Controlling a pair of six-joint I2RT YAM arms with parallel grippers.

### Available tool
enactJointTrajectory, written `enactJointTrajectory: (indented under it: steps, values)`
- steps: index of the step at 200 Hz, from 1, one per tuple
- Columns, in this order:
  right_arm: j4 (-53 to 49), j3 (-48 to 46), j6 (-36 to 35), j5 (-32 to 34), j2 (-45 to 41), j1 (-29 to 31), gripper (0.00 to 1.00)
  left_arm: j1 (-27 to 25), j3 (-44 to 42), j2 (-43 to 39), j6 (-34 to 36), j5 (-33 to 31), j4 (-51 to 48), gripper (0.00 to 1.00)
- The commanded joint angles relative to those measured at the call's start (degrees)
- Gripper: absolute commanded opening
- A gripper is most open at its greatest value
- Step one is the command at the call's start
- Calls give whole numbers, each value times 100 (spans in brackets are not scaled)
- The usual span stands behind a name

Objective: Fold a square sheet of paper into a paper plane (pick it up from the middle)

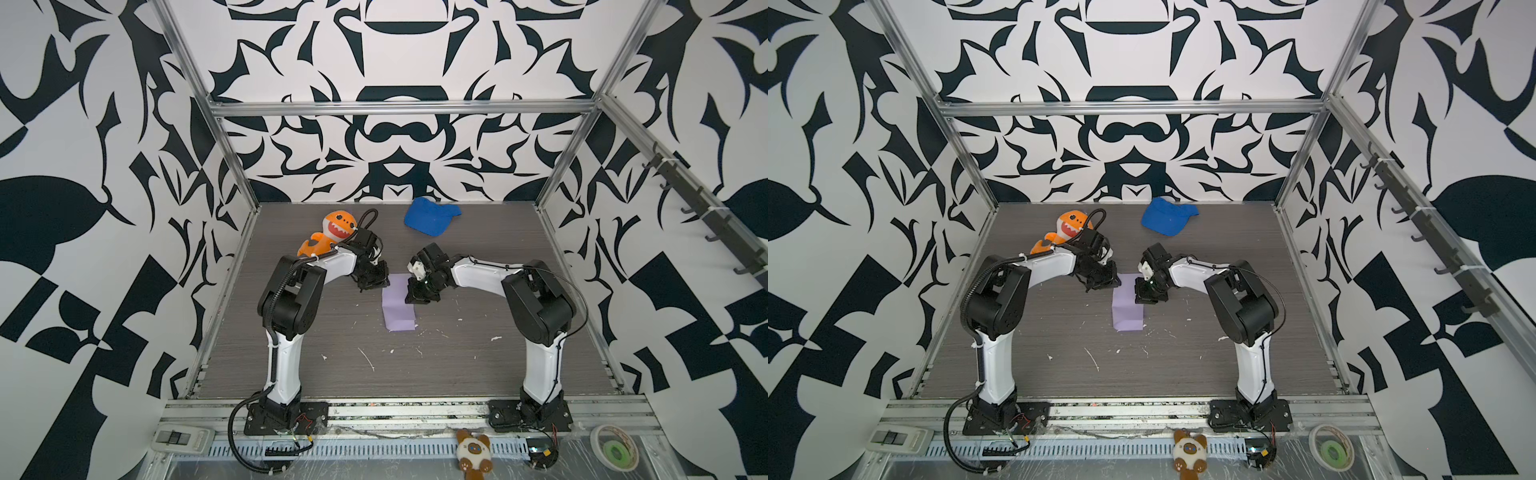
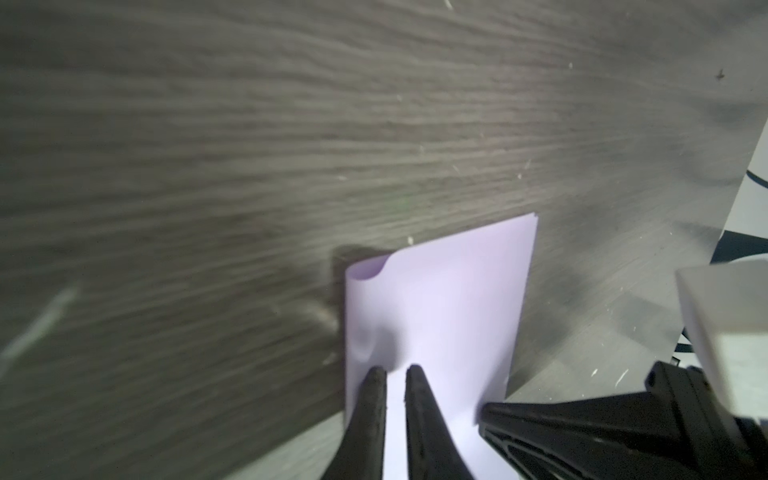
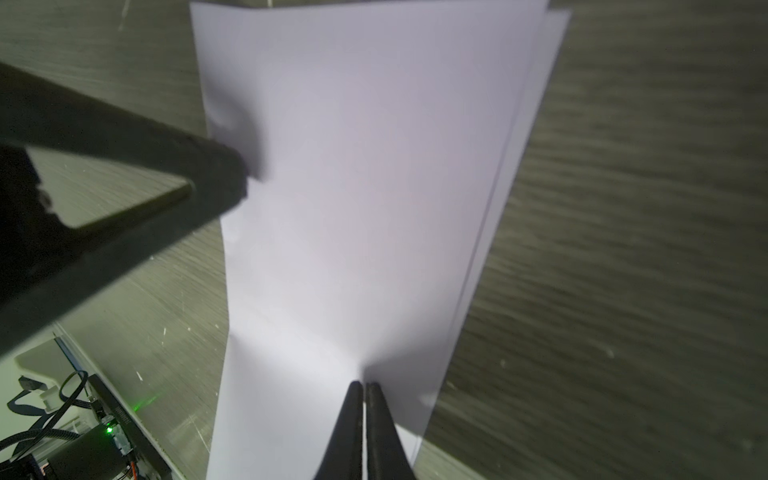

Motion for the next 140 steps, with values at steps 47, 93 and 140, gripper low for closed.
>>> enactJointTrajectory:
  steps: [47,93,140]
  values:
    - [-647,-371,-117,1233,582,14,10,301,-42,-397,105,-248,-397,16]
    - [-654,-388,-115,1214,607,14,10,-150,-1164,-1425,-804,172,1,16]
    - [-682,-319,-143,1211,692,16,9,-622,-1912,-1726,-1327,330,243,16]
